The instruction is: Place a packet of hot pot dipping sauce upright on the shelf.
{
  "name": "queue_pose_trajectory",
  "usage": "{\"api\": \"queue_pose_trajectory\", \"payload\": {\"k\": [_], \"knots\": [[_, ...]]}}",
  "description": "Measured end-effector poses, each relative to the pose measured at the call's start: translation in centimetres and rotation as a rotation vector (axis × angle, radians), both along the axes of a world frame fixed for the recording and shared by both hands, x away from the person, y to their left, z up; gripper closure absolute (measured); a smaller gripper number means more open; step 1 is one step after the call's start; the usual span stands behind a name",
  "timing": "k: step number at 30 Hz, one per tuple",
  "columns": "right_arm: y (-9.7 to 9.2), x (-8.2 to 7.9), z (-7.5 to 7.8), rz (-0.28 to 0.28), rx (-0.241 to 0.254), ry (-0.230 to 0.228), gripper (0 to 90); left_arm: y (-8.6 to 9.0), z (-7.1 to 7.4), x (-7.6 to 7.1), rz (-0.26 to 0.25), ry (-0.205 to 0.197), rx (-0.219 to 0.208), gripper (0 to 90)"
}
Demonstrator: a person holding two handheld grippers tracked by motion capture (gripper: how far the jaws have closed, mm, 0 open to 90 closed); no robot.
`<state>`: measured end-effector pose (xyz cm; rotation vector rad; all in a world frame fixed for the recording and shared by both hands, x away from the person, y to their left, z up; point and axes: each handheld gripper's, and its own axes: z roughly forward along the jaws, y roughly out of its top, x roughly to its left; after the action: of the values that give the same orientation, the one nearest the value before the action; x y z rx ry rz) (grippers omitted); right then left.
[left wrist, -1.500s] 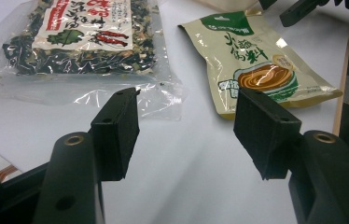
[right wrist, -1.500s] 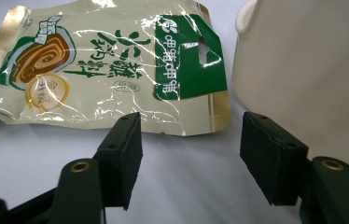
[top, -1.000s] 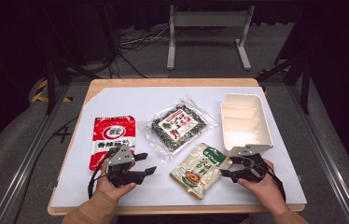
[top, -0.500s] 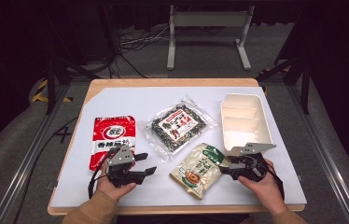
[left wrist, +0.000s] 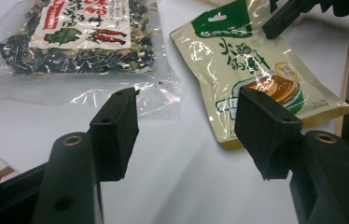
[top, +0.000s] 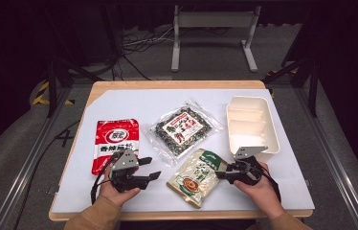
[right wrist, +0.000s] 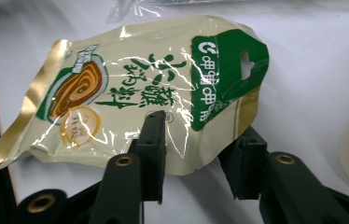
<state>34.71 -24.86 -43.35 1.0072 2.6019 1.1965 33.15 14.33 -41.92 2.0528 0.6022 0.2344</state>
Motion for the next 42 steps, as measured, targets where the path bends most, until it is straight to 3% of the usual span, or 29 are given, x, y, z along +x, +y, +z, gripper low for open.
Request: {"api": "queue_pose_trajectory", "payload": {"k": [5, 14, 19, 24, 32, 42], "knots": [[0.7, 0.6, -0.1, -0.034, -0.01, 0.004, 69.2, 0.0, 0.0, 0.0, -0.002, 0.001, 0.002, 40.0], [1.9, 1.4, -0.6, -0.065, -0.03, 0.021, 88.2, 0.0, 0.0, -0.1, 0.0, 0.001, 0.003, 40.0], [2.5, 1.3, -0.4, -0.074, -0.061, 0.01, 89.6, 0.0, 0.0, -0.1, 0.0, -0.001, -0.001, 40.0], [2.4, 1.3, -0.3, -0.078, -0.047, 0.011, 89.7, 0.1, 0.1, -0.1, 0.001, -0.004, -0.001, 40.0], [2.3, 1.0, 1.2, -0.073, -0.013, -0.006, 89.7, 0.2, 0.1, -0.1, 0.007, -0.003, -0.004, 40.0], [2.3, 0.3, 4.8, -0.054, 0.005, -0.092, 89.8, 0.2, 0.1, 0.0, 0.009, 0.0, -0.004, 40.0]]}}
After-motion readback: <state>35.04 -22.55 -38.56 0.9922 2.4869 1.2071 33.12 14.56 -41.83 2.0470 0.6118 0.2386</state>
